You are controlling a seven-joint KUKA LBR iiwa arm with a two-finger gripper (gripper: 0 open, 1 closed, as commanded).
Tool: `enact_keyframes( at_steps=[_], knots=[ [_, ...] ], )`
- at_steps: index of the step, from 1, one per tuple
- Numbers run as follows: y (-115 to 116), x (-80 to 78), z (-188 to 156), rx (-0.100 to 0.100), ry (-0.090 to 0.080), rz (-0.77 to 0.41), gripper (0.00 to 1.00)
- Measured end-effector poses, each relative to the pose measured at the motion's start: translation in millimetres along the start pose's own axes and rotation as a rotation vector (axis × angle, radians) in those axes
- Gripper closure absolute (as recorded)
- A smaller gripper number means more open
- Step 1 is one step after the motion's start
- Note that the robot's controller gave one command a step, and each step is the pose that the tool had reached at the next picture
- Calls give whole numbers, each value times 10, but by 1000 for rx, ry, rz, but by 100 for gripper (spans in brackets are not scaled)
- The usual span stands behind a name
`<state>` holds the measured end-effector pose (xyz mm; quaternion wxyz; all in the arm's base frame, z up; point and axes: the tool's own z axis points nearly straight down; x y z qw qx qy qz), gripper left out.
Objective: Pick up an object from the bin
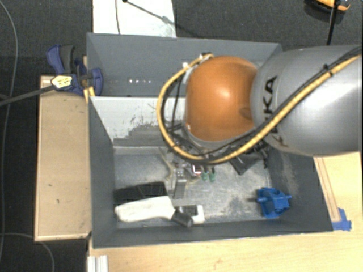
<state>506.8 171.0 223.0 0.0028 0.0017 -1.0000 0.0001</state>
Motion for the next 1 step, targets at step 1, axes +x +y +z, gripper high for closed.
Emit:
enact_keyframes(
  at_steps=[1],
  knots=[
    [-12, -16, -47, -2, -8, 6, 0]
  ],
)
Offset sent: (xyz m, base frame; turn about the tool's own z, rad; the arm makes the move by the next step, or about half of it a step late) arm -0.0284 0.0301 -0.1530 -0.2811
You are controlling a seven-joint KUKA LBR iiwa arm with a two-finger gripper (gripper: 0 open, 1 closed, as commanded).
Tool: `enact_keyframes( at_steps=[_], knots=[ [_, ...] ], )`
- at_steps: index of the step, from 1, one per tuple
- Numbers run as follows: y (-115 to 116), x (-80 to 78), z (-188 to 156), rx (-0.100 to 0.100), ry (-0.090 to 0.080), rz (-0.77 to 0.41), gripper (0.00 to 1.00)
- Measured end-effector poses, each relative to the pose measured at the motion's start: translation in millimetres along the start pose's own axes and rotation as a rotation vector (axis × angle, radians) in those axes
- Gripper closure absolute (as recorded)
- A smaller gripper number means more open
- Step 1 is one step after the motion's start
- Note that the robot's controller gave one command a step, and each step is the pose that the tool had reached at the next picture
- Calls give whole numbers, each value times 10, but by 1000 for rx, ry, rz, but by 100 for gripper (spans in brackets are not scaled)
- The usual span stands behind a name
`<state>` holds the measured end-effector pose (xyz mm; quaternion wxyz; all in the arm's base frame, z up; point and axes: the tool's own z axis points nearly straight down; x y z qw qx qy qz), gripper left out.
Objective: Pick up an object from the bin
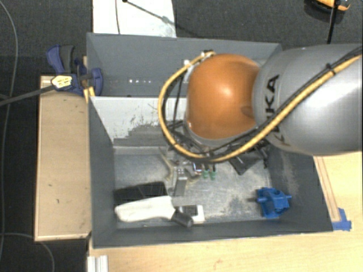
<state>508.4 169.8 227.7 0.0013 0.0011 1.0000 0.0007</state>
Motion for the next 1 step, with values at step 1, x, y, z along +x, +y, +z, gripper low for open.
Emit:
enact_keyframes(
  at_steps=[1],
  knots=[
    [133, 123, 665, 0, 0, -124, 0]
  ],
)
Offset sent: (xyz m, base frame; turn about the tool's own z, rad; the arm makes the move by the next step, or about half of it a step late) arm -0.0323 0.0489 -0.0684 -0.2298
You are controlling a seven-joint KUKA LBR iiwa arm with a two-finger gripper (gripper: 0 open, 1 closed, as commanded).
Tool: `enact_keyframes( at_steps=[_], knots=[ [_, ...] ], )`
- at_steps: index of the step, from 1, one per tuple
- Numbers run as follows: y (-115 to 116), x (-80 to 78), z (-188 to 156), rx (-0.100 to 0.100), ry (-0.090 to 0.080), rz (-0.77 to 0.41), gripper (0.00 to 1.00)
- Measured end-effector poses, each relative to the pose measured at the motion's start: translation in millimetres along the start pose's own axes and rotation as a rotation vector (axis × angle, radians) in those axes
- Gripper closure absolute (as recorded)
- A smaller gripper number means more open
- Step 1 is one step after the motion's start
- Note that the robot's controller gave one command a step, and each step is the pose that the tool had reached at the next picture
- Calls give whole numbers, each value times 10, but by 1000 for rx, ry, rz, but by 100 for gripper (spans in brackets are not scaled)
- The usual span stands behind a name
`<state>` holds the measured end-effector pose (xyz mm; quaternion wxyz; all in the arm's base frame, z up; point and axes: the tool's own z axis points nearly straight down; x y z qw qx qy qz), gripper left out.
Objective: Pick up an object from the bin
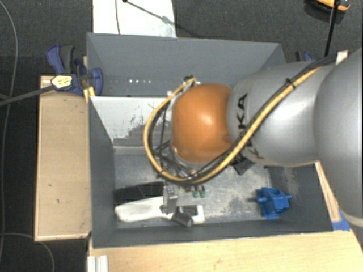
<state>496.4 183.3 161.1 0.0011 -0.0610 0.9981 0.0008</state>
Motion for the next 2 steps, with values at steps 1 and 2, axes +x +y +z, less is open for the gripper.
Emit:
enact_keyframes(
  at_steps=[1, 2],
  knots=[
    [403, 153, -2, -3, -5, -110, 0],
    [210, 145, 379, 1, 2, -119, 0]
  ],
)
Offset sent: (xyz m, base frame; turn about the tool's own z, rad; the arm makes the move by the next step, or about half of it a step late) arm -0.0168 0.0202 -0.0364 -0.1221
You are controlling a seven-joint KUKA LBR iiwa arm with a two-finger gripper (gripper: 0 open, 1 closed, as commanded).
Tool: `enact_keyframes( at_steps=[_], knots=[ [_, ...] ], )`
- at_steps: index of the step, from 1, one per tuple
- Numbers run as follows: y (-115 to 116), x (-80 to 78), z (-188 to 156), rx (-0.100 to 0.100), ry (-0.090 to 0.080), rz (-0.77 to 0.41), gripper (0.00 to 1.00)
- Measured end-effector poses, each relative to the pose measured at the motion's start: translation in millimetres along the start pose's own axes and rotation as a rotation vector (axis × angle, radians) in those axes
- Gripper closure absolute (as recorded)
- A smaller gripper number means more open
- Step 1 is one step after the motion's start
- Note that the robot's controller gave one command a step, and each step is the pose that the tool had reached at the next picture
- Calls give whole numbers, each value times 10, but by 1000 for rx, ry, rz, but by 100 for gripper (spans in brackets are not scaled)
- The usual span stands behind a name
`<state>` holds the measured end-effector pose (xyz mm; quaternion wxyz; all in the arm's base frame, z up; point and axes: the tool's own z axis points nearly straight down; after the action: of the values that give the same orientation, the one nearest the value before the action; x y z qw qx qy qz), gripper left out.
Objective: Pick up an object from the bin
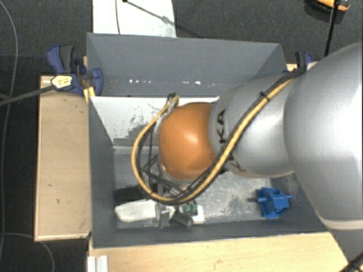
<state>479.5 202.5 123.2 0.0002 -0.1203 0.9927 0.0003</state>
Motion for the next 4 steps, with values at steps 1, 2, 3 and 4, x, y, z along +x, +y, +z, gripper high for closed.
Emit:
enact_keyframes(
  at_steps=[1, 2, 3, 4],
  knots=[
    [165, -37, 540, -5, -15, -16, 0],
    [145, -22, 526, -3, -7, 118, 100],
    [145, -22, 526, -3, -7, 118, 100],
    [143, -9, 490, -2, -3, 119, 100]
  ],
)
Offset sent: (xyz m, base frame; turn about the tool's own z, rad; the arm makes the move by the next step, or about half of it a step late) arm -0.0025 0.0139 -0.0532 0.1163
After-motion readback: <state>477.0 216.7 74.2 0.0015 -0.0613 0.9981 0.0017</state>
